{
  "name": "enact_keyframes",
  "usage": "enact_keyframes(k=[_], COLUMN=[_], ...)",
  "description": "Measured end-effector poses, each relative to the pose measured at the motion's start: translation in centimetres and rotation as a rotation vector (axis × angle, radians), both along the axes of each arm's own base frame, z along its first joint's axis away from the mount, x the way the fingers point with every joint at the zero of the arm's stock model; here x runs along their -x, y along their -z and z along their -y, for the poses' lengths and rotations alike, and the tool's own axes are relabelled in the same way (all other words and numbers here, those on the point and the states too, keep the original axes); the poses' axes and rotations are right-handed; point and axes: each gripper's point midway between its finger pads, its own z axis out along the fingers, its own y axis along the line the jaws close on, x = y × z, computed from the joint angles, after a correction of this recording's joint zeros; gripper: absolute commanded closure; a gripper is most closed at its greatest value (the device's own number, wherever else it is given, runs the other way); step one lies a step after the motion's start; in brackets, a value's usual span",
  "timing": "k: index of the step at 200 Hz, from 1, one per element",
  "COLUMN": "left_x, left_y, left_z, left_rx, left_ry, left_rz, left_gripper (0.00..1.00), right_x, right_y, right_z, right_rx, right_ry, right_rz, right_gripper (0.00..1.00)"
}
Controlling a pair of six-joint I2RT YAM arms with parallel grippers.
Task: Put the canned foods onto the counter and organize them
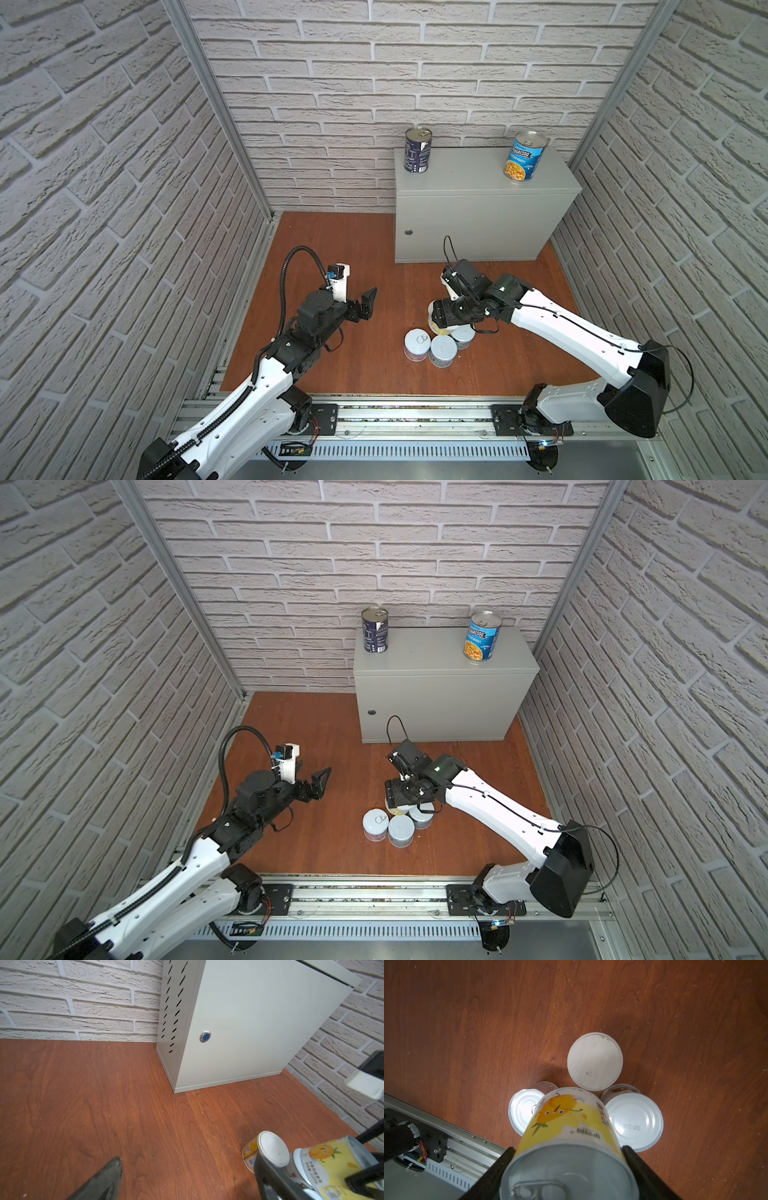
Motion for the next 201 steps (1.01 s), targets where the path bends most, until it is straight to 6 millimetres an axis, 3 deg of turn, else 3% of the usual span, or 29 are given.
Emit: enact_keyframes(k=[29,44,77,201], left_x=[0.4,0.9,1.7,2.6], left_y=[-0.1,-0.9,-1.7,-2.0], left_z=[0.1,0.0,0.0,0.8], left_rx=[0.016,0.043,0.099,0.184], left_ry=[0.012,0.019,0.034,0.079], left_rz=[-0.006,0.011,0.032,-0.001], left_gripper=[0.02,0.02,0.02,0.02], right_x=[-1.7,-2.8,-4.4,-5.8], right_y=[-1.0,-1.9,-3.3,-4.3], right_z=[-1.2,-1.9,-3.3,-3.8], right_rx=[-0.014,-0.022,-0.045,-0.082], right_ry=[-0.008,-0.010,-0.024,-0.041], right_rz=[0.042,0.072,0.118,0.183], right_gripper=[0.81,0.88,0.94,0.94])
